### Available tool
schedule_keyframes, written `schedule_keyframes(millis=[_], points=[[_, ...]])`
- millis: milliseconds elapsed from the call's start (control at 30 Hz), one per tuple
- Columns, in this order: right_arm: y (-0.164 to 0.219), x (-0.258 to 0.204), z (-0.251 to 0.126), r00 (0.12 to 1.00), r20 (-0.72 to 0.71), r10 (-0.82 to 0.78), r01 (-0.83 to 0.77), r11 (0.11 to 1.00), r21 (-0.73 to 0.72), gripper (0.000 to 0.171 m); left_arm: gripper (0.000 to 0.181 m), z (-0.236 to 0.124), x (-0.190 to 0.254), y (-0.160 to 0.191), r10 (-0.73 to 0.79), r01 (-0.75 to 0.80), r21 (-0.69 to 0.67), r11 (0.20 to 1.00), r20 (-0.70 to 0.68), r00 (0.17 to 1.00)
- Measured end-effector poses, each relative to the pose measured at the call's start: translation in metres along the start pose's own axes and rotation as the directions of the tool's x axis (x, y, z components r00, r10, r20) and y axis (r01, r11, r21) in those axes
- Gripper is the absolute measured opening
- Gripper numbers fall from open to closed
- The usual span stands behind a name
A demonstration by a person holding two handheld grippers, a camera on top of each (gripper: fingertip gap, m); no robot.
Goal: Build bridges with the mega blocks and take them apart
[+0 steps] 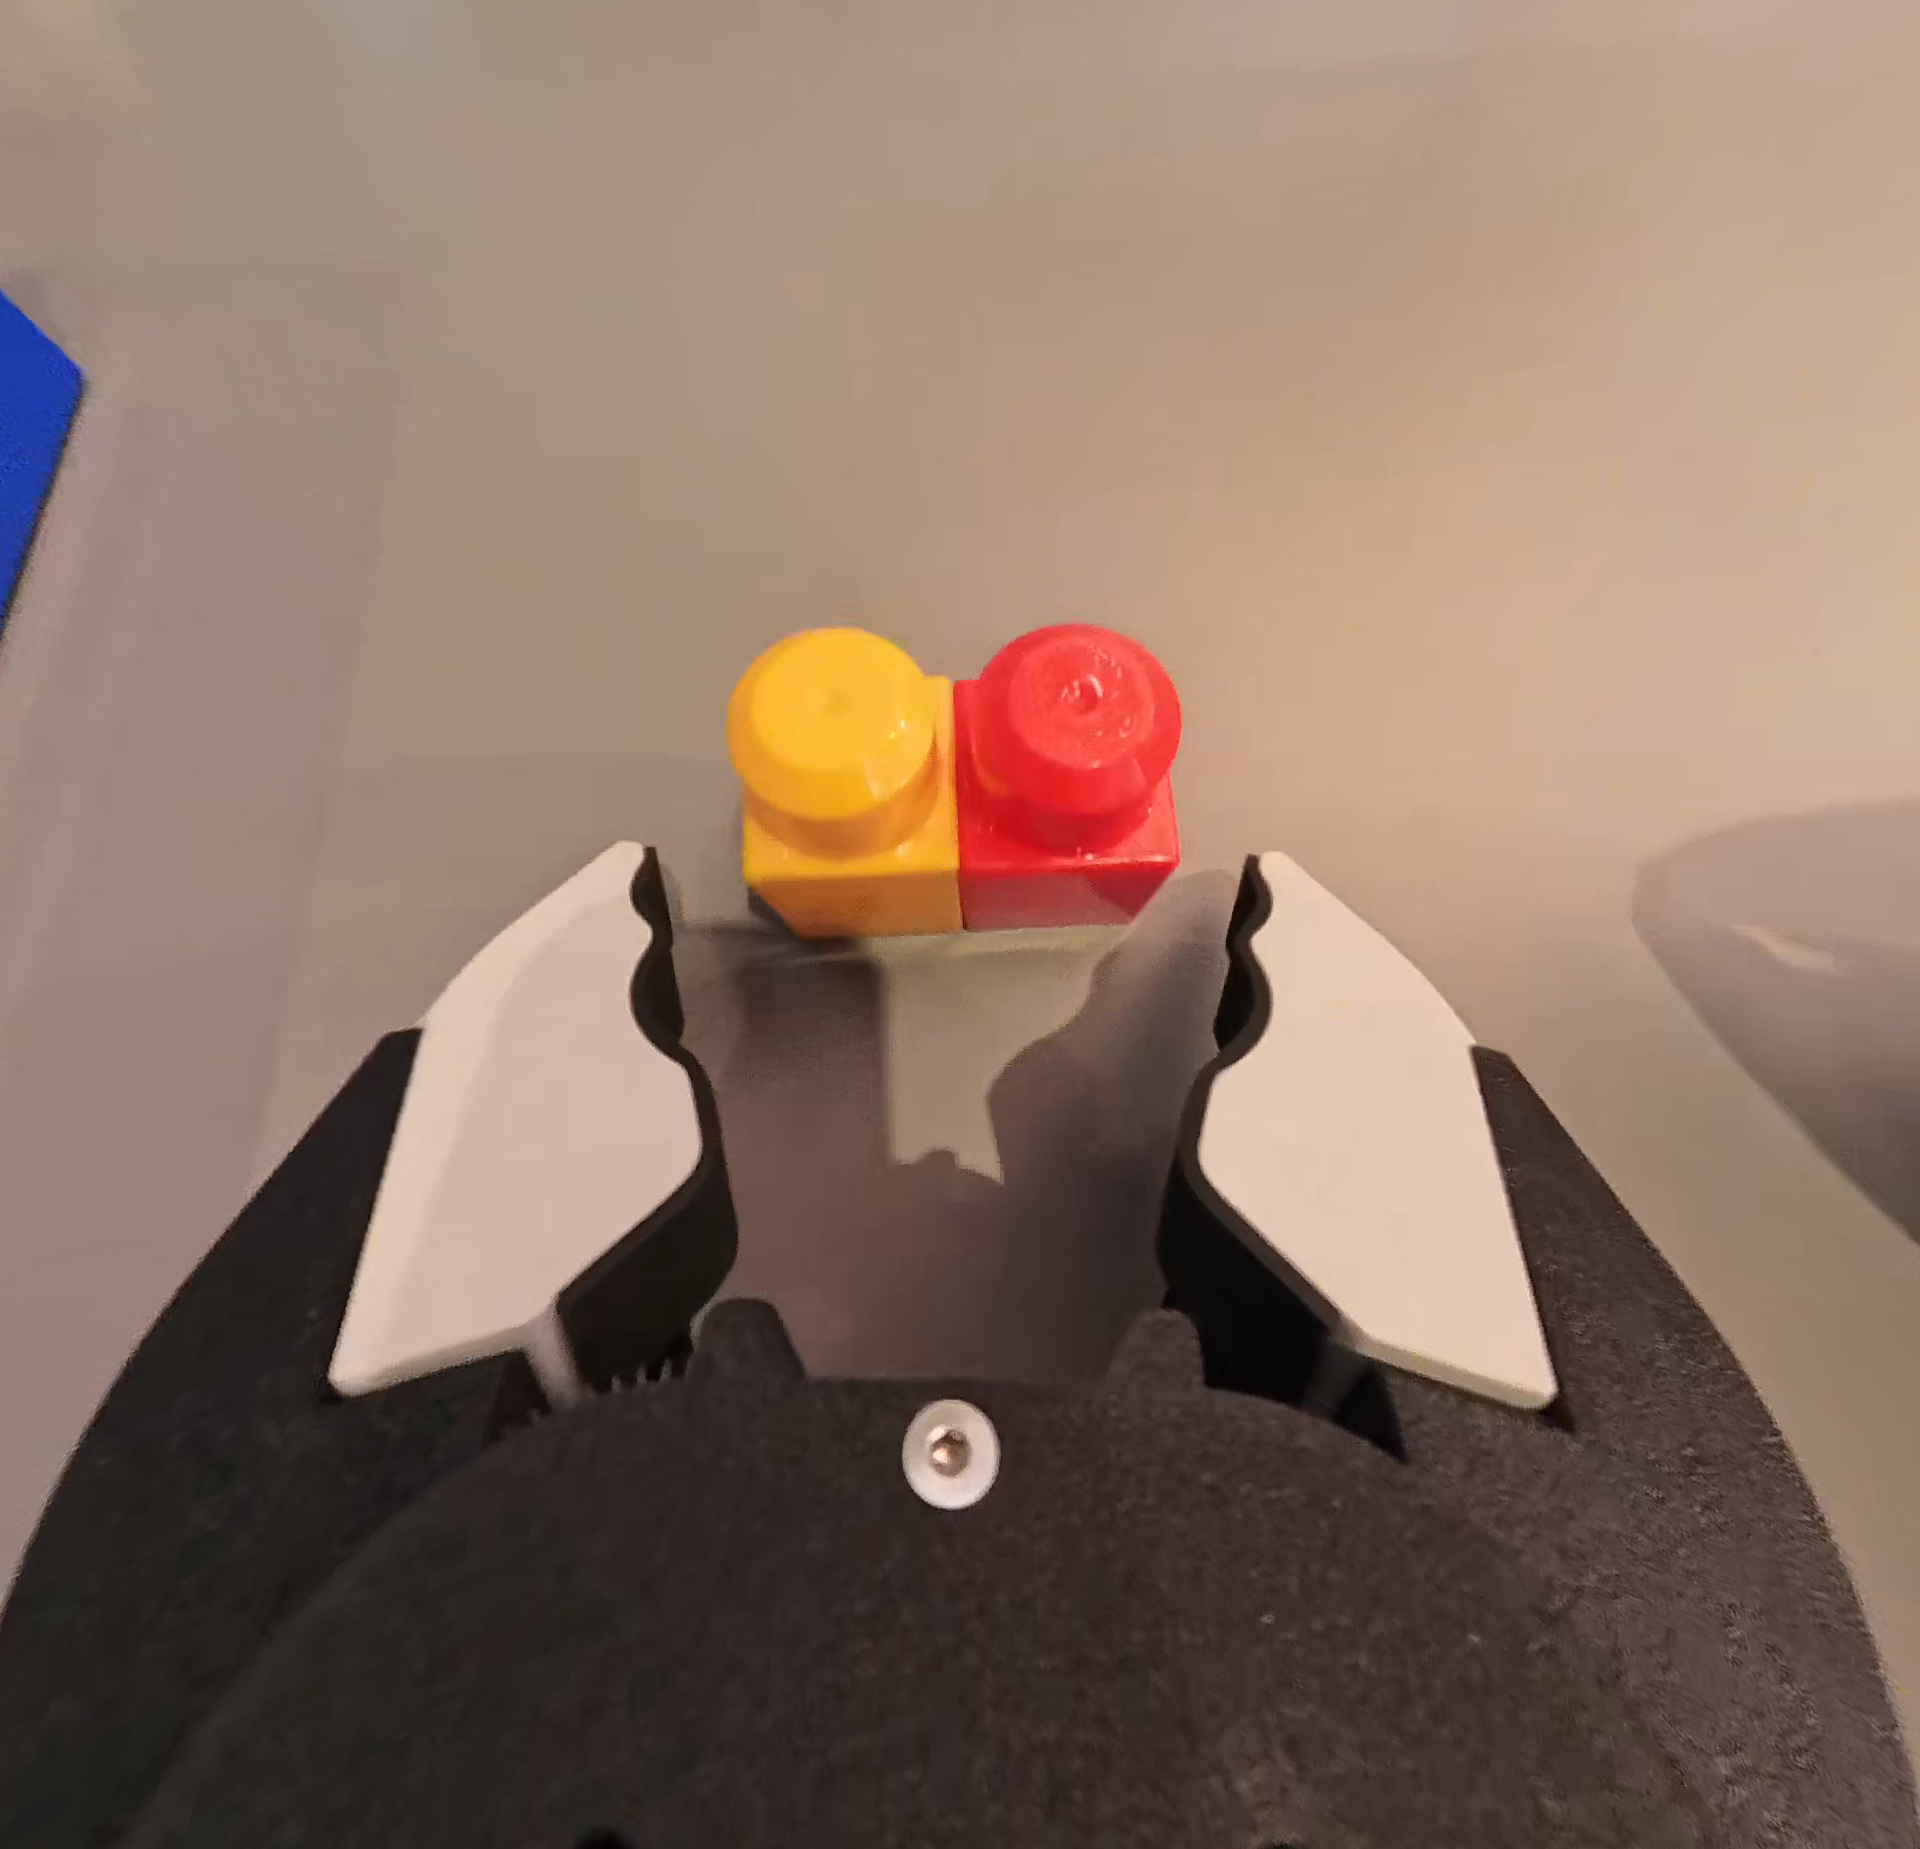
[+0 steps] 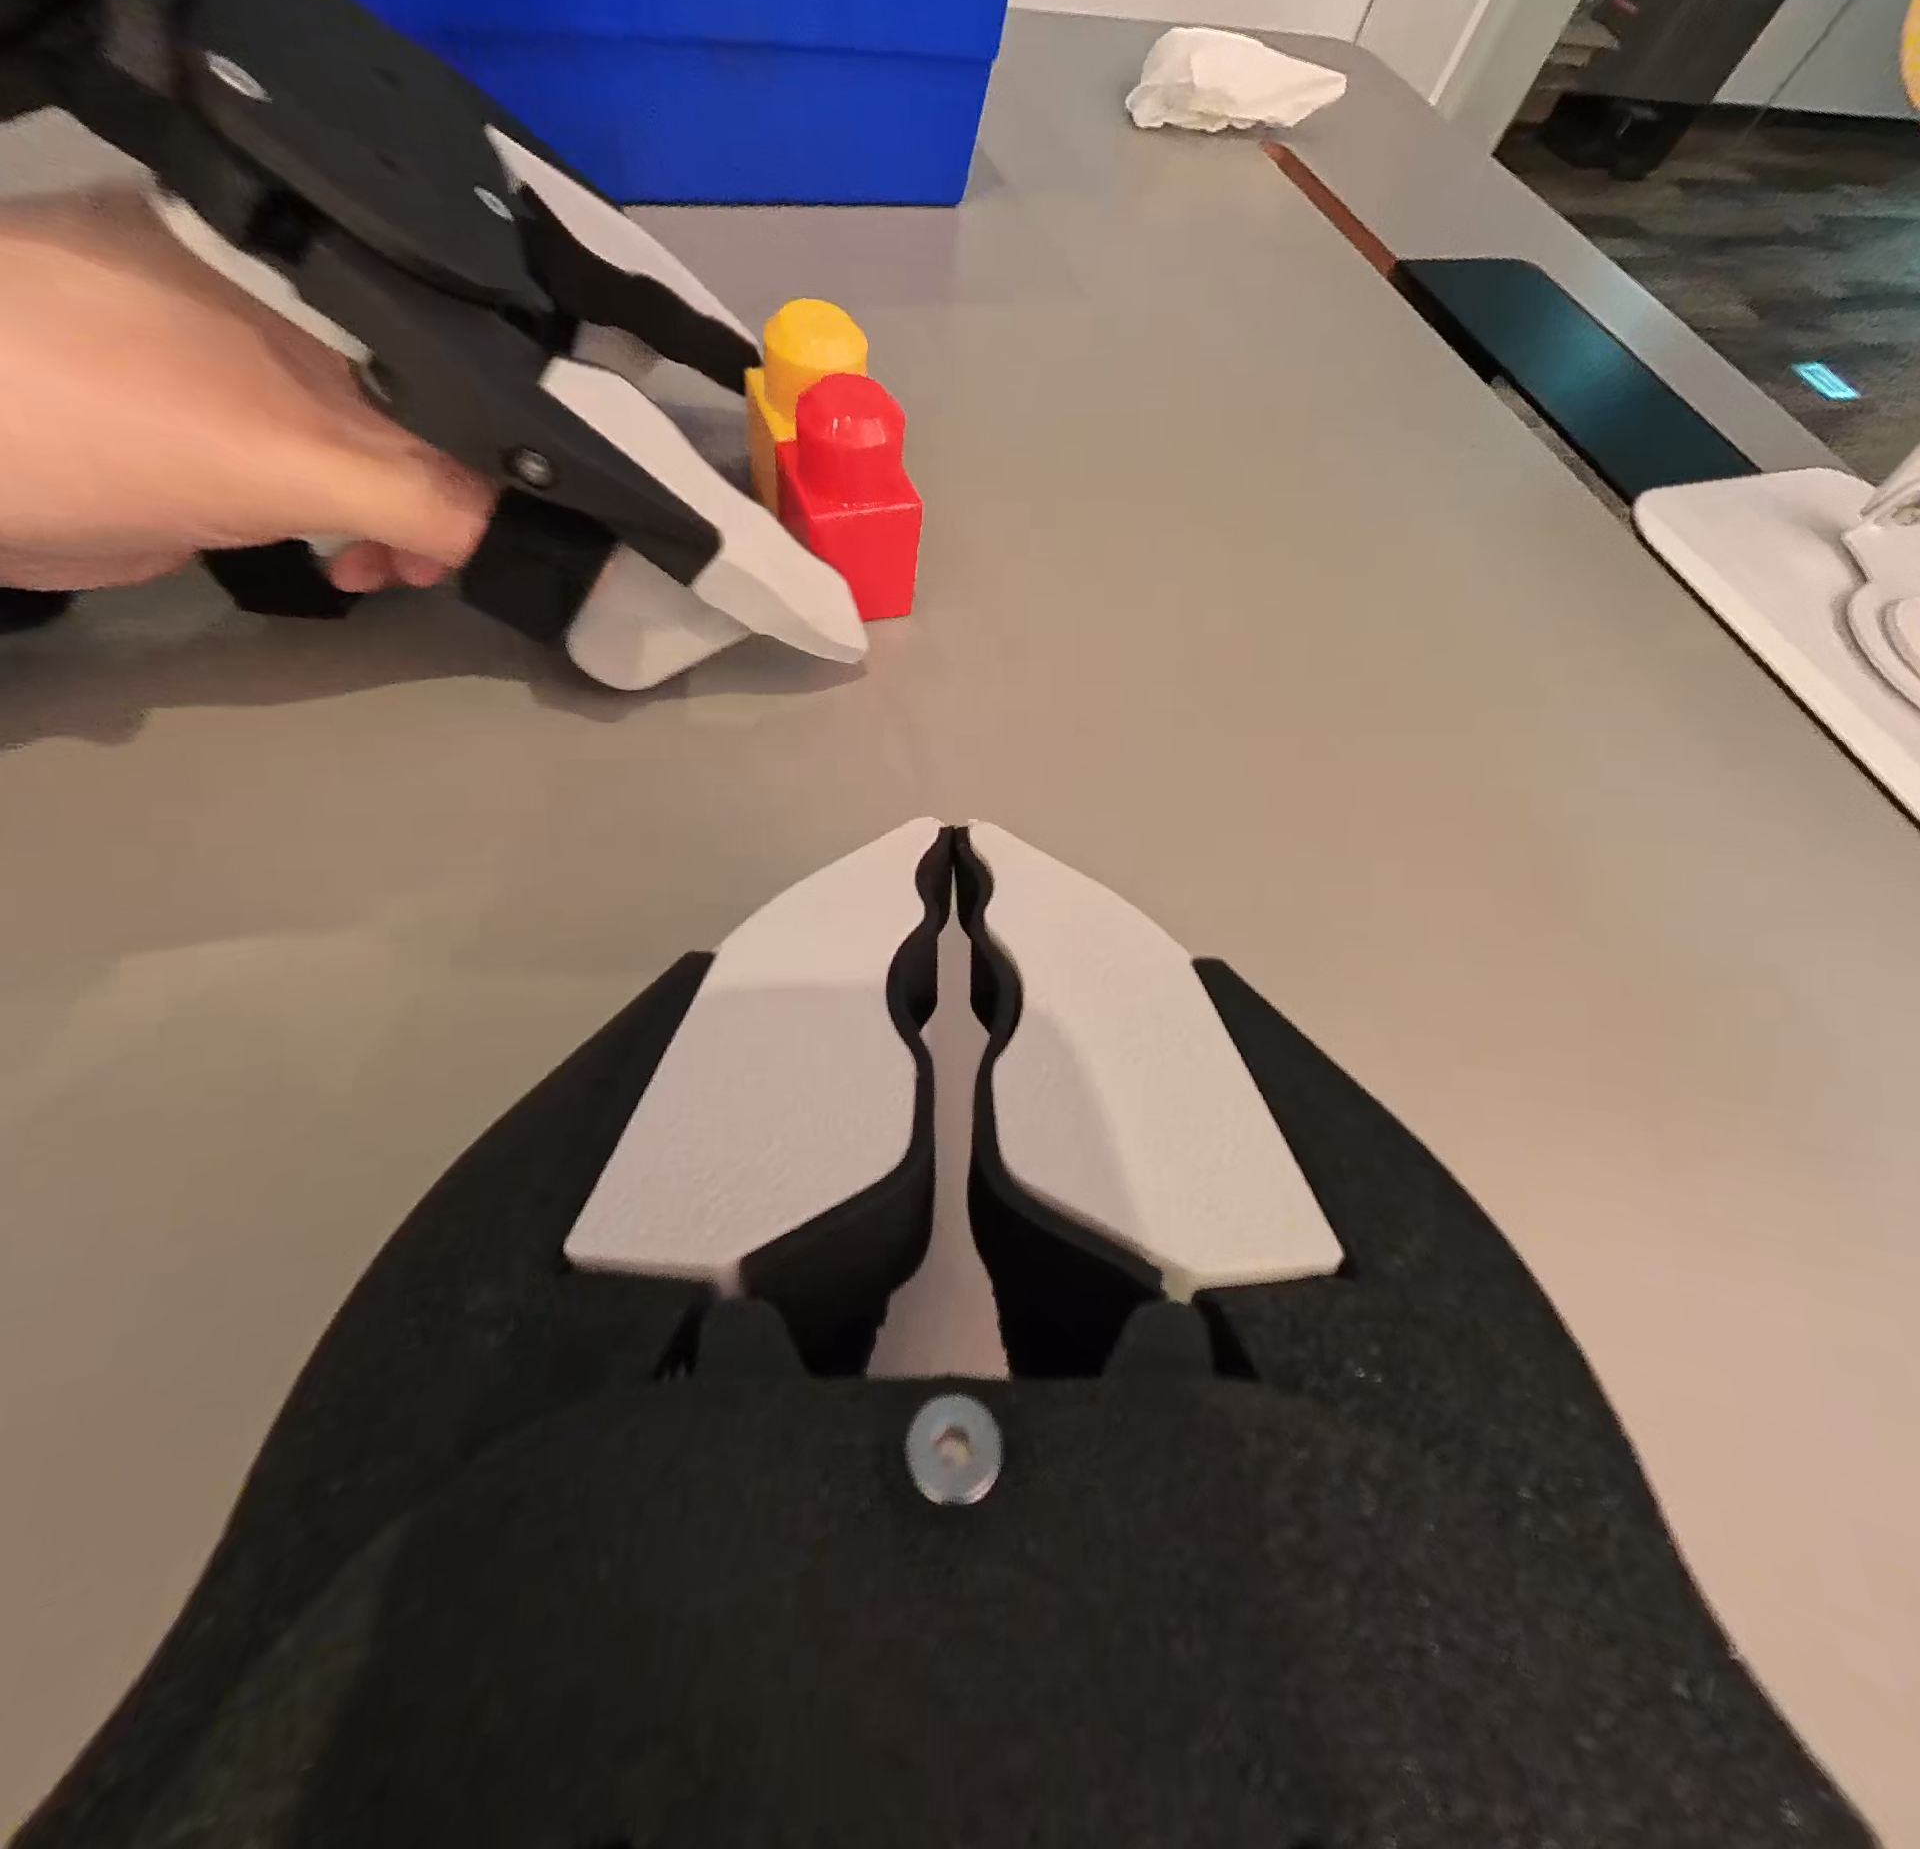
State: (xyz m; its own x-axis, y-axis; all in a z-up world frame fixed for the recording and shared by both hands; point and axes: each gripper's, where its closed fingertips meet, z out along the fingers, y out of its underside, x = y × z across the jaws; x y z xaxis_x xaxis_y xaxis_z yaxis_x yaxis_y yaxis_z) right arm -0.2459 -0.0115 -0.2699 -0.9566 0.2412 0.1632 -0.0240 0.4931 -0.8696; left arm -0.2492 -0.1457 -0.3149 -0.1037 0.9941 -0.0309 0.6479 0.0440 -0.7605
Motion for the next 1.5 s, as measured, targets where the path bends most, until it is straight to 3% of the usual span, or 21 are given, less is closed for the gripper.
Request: schedule_keyframes(millis=[400,633,1067,1333,1500], points=[[-0.009,0.004,-0.021,0.997,0.039,0.066,-0.069,0.993,0.099,0.000,0.099,0.015,-0.006,-0.002,-0.040,0.045,-0.049,0.998,0.090,0.995],[-0.009,0.005,-0.024,0.996,0.038,0.077,-0.081,0.991,0.109,0.000,0.088,0.015,-0.002,-0.004,-0.038,0.041,-0.043,0.998,0.081,0.996],[-0.008,0.008,-0.026,0.996,0.031,0.082,-0.085,0.991,0.107,0.000,0.083,0.014,0.000,-0.005,0.011,-0.009,-0.031,0.999,0.041,0.999],[-0.005,0.004,-0.024,0.995,0.056,0.084,-0.089,0.992,0.090,0.000,0.083,0.000,0.008,0.000,0.183,-0.183,0.006,0.983,-0.039,0.982],[-0.004,-0.017,-0.010,0.974,0.205,0.098,-0.112,0.992,0.060,0.000,0.083,-0.023,0.035,0.019,0.220,-0.222,0.018,0.975,-0.247,0.944]])
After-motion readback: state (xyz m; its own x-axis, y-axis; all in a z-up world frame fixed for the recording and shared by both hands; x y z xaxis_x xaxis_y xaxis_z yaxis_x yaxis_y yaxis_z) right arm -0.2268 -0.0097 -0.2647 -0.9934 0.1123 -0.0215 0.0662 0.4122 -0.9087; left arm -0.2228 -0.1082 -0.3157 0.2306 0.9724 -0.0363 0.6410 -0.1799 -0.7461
